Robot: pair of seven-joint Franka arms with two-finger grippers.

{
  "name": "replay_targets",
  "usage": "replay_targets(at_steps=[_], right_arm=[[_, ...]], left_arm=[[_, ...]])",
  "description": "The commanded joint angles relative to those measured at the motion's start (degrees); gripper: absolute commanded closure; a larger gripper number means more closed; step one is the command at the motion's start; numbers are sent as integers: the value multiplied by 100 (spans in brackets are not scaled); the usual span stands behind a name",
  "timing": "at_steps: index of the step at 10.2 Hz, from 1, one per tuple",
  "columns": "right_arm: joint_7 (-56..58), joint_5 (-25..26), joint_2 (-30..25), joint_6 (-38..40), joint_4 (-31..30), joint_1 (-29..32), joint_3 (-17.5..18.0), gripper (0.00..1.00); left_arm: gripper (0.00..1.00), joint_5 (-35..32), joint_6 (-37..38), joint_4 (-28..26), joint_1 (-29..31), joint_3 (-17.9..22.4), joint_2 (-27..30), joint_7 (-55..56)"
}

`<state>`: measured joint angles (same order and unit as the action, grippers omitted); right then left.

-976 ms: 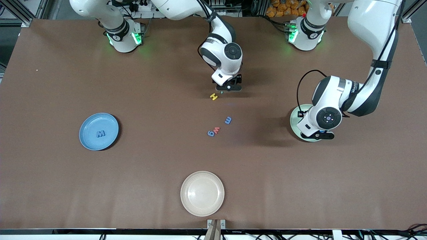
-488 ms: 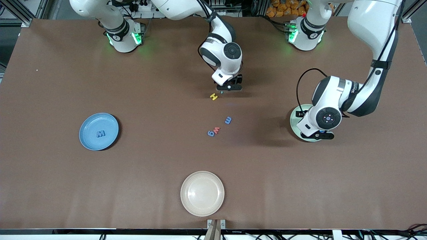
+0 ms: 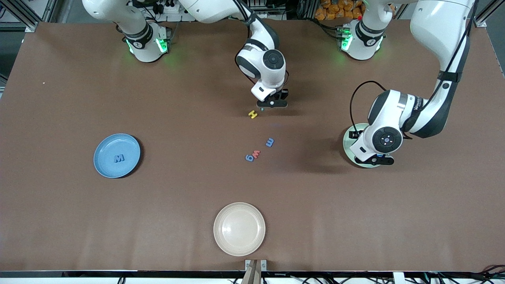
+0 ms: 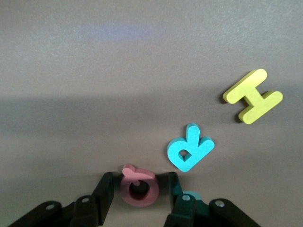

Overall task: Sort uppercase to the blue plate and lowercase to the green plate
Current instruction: 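Release the h on the green plate while the right gripper grasps the pink Q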

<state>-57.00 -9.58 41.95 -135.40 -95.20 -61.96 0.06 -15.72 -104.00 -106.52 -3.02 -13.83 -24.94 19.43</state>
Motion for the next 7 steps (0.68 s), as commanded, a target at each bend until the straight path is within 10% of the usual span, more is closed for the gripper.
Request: replay_targets(at_steps=[1,7], right_arm=[[49,-70,-90,-56,-139,-61,12,100],[171,-516,-588,748,-69,726,21,100]], left_arm=[[0,-125,90,96,-40,-14,-37,-1],[0,-81,11,306,-58,-23,-169,69]])
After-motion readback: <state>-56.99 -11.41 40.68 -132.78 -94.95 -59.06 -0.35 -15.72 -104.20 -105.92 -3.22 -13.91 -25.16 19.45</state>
